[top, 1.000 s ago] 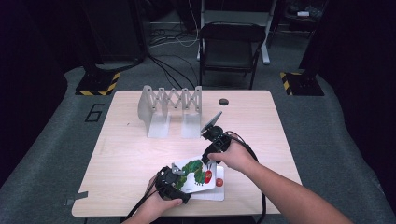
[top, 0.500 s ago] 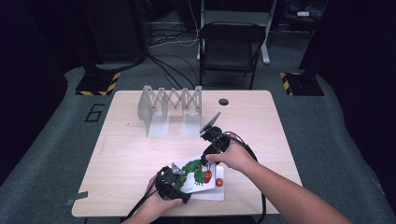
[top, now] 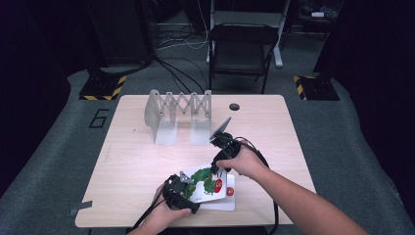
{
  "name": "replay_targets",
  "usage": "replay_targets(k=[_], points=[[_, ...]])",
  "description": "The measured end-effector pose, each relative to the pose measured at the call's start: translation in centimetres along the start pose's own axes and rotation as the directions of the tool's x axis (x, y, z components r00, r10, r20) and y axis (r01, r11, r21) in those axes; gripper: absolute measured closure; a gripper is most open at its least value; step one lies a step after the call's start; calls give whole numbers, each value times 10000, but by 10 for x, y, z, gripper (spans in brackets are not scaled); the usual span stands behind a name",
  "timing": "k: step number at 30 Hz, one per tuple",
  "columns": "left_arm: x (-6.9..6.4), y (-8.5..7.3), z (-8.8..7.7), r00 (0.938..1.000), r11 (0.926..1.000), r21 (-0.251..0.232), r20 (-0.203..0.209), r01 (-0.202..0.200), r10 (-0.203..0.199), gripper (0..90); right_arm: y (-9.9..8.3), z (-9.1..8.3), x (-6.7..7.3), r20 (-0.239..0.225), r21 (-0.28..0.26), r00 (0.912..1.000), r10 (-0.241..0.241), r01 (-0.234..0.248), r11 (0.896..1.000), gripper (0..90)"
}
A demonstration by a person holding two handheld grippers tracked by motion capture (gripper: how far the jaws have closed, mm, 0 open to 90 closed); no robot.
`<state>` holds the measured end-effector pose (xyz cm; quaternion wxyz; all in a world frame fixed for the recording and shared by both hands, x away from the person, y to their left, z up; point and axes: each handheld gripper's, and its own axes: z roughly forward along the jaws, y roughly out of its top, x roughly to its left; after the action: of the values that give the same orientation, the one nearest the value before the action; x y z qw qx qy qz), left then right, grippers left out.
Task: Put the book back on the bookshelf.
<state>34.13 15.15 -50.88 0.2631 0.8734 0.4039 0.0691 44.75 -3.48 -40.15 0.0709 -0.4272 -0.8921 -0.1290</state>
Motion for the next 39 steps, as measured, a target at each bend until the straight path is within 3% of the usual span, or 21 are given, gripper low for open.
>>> replay_targets(k=[6, 7, 13, 16, 21, 22, 25, 26, 30, 34, 39], points=[[0, 0, 1, 9998, 9999, 51, 160, -120, 119, 11, 0, -3, -1, -183, -50, 9998, 2, -3, 10000, 442], [0, 0, 1, 9995, 9996, 61, 136, -272, 271, 2, 0, -3, -3, -184, -40, 9997, -153, 152, 9999, 450], [2, 1, 0, 9977, 9979, 265, 363, -583, 573, 1, -1, -3, -4, -521, 101, 9986, -42, 47, 9999, 458], [1, -3, 0, 9975, 9979, 19, 269, -652, 651, 0, -2, -3, -4, -538, 153, 9985, 50, -42, 9999, 467], [0, -4, 0, 9966, 9969, 0, 270, -783, 783, 0, -1, -4, -5, -518, 122, 9986, -69, 75, 9999, 483], [0, -4, 0, 9966, 9969, 0, 270, -783, 783, 0, -1, -4, -3, -556, 56, 9984, 96, -93, 9999, 487], [-1, -4, 0, 9952, 9953, 156, 239, -956, 952, 0, 0, -6, -3, -623, -35, 9980, 90, -92, 10000, 495], [0, -3, 0, 9938, 9940, 213, 317, -1077, 1070, 0, 1, -7, -3, -671, -15, 9977, -109, 108, 9999, 498], [2, -5, -2, 9890, 9900, 225, 538, -1389, 1376, 1, 2, -8, 0, -586, 15, 9983, 27, -26, 10000, 500], [5, -6, -4, 9862, 9889, 159, 773, -1480, 1464, 2, 1, -6, -4, -557, 150, 9984, -42, 50, 9999, 500], [8, -10, -5, 9875, 9909, -187, 822, -1331, 1342, 33, -1, -2, -10, -765, 254, 9968, -236, 256, 9994, 506]])
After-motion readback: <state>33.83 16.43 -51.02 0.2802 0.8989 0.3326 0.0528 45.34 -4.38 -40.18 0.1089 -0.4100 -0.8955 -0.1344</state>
